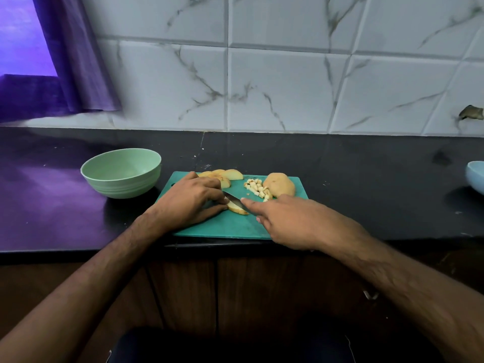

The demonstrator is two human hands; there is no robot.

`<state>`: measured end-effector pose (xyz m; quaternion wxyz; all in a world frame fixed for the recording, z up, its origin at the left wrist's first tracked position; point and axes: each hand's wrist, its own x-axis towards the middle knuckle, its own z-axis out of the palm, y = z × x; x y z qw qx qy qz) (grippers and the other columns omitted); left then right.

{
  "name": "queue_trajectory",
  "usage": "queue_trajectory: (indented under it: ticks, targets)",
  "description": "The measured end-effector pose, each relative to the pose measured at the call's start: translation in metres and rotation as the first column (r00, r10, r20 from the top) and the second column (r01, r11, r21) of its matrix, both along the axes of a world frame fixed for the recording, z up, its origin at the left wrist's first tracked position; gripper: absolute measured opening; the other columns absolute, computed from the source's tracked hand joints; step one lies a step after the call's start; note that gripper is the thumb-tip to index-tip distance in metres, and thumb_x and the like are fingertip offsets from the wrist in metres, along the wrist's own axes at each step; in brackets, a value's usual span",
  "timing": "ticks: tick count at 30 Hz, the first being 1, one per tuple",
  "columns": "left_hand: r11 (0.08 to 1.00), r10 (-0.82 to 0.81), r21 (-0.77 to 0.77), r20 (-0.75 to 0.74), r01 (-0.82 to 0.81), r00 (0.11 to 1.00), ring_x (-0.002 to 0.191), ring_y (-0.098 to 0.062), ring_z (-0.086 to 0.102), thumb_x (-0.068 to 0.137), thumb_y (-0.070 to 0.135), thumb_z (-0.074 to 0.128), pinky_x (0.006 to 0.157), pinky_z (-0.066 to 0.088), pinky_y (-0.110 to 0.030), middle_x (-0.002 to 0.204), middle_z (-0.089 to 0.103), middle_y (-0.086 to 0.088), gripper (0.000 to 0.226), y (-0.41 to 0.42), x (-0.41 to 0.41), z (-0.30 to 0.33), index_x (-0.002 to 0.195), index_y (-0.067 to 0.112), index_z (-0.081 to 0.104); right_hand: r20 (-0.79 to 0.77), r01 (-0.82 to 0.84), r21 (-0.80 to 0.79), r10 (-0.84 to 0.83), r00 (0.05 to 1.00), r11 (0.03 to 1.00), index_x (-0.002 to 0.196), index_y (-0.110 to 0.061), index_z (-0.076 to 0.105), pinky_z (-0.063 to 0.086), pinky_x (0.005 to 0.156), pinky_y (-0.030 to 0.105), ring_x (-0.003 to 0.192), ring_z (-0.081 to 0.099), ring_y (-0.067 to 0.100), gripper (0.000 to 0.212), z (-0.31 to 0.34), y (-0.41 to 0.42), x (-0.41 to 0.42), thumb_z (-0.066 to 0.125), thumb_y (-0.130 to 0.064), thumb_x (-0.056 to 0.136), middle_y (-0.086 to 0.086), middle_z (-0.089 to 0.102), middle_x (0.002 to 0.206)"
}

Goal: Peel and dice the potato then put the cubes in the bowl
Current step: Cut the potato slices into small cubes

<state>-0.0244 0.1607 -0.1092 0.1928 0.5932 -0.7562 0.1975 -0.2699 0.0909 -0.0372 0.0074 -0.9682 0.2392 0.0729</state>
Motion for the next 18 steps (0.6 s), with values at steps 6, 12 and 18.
queue_trajectory:
  ticks: [6, 12, 18]
  targets:
    - [1.000, 0.007, -0.002, -0.053, -0.007, 0.999, 0.088, -0.008, 0.064, 0.097, 0.055, 0.049, 0.070, 0.043, -0.039, 0.093, 0.066, 0.015, 0.039, -0.002, 0.002, -0.004, 0.095, 0.029, 0.077, 0.014, 0.026, -0.004, -0.026, 1.000, 1.000, 0.158, -0.052, 0.001, 0.044, 0.069, 0.030, 0.070, 0.044, 0.006, 0.053, -0.009, 0.017, -0.051, 0.024, -0.040, 0.111, -0.009, 0.044, 0.079]
    - [1.000, 0.019, 0.024, -0.072, -0.017, 0.997, 0.089, -0.006, 0.063, 0.096, 0.058, 0.046, 0.073, 0.043, -0.035, 0.095, 0.067, 0.015, 0.043, -0.002, 0.001, -0.005, 0.097, 0.029, 0.077, 0.078, 0.039, -0.044, -0.035, 0.996, 0.998, 0.157, -0.052, -0.003, 0.044, 0.067, 0.027, 0.068, 0.045, 0.007, 0.054, -0.024, 0.019, -0.061, 0.022, -0.044, 0.111, -0.010, 0.044, 0.079]
    - [0.999, 0.029, 0.045, -0.151, -0.022, 0.988, 0.096, -0.005, 0.064, 0.094, 0.054, 0.052, 0.080, 0.046, -0.037, 0.098, 0.068, 0.016, 0.033, -0.001, 0.001, -0.005, 0.099, 0.031, 0.075, 0.145, 0.083, -0.016, -0.080, 0.986, 0.996, 0.157, -0.055, 0.005, 0.043, 0.065, 0.027, 0.069, 0.049, 0.006, 0.051, -0.023, -0.002, -0.046, 0.023, -0.043, 0.111, -0.010, 0.048, 0.081]
